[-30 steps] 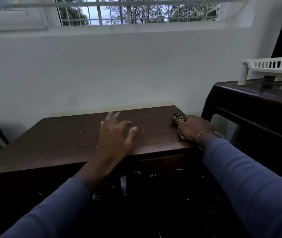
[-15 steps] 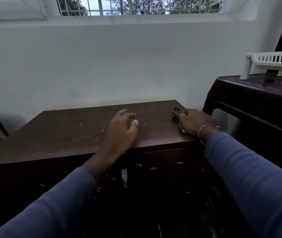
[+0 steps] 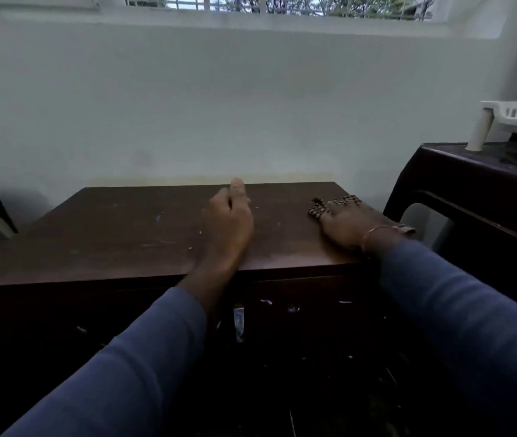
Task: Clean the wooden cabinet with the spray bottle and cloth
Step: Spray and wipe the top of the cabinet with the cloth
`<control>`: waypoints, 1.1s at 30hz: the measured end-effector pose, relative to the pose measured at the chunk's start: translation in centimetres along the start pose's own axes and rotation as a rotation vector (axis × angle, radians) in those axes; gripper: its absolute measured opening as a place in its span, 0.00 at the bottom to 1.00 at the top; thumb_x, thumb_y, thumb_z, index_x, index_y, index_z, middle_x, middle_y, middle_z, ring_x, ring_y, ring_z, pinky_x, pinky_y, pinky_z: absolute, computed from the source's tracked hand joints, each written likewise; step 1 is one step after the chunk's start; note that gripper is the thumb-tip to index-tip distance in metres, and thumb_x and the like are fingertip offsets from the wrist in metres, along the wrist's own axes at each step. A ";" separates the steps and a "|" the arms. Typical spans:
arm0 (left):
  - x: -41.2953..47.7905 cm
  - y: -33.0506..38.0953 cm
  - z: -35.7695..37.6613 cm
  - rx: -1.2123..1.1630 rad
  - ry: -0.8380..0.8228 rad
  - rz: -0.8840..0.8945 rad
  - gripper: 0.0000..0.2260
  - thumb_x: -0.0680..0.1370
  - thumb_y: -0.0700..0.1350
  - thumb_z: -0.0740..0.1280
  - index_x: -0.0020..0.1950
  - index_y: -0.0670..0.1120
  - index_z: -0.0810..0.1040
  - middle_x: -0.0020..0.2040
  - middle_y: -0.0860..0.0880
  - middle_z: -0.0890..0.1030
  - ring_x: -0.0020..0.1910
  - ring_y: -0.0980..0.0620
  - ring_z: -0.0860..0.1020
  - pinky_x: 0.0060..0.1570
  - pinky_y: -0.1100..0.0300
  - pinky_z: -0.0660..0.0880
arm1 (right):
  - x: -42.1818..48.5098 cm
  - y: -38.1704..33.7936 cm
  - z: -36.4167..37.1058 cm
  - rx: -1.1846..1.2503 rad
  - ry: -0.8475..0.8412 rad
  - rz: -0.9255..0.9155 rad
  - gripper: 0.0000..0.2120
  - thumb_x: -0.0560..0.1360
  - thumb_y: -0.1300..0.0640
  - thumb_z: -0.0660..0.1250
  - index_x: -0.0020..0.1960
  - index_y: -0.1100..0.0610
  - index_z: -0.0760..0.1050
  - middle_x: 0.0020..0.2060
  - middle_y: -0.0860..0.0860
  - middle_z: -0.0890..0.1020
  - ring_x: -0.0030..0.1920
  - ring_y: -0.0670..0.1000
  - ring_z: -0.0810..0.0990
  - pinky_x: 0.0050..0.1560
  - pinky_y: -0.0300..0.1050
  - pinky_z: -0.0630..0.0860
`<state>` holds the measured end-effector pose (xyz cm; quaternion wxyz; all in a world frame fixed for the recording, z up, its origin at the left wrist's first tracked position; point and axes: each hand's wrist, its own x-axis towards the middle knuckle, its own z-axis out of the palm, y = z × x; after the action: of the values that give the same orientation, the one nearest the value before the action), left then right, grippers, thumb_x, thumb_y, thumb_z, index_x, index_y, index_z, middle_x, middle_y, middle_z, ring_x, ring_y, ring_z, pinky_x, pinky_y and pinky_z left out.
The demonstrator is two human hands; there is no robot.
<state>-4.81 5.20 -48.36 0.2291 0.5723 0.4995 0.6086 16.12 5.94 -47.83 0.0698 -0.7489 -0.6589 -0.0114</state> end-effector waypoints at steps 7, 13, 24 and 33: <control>0.2 -0.3 -0.2 -0.019 0.089 -0.045 0.21 0.83 0.50 0.55 0.30 0.48 0.70 0.27 0.52 0.71 0.33 0.44 0.73 0.37 0.52 0.69 | 0.2 -0.3 0.0 0.009 -0.008 -0.093 0.33 0.76 0.33 0.42 0.77 0.46 0.57 0.77 0.50 0.60 0.76 0.53 0.58 0.76 0.54 0.54; 0.1 -0.1 -0.5 -0.018 0.120 -0.033 0.17 0.84 0.47 0.56 0.37 0.45 0.73 0.31 0.52 0.72 0.32 0.52 0.70 0.35 0.55 0.61 | -1.8 -1.7 -0.1 0.151 -0.128 -0.405 0.22 0.83 0.44 0.51 0.76 0.45 0.61 0.76 0.44 0.61 0.76 0.46 0.57 0.74 0.39 0.48; 0.1 0.1 -0.6 -0.040 0.135 -0.087 0.14 0.83 0.47 0.56 0.43 0.45 0.75 0.33 0.52 0.74 0.36 0.48 0.73 0.38 0.58 0.64 | 1.4 -0.6 -0.5 0.057 0.022 -0.049 0.32 0.76 0.36 0.43 0.76 0.47 0.61 0.76 0.48 0.62 0.74 0.51 0.62 0.75 0.50 0.56; -0.1 0.2 -0.6 -0.005 0.122 -0.096 0.14 0.84 0.47 0.55 0.44 0.47 0.75 0.34 0.53 0.74 0.34 0.56 0.72 0.34 0.58 0.63 | 0.7 -1.0 -0.4 0.075 0.044 -0.027 0.34 0.75 0.33 0.44 0.76 0.47 0.60 0.76 0.50 0.63 0.75 0.52 0.62 0.75 0.51 0.56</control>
<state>-5.30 4.88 -48.14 0.2289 0.5090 0.5378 0.6319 15.27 6.70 -47.24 0.1122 -0.7363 -0.6673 -0.0041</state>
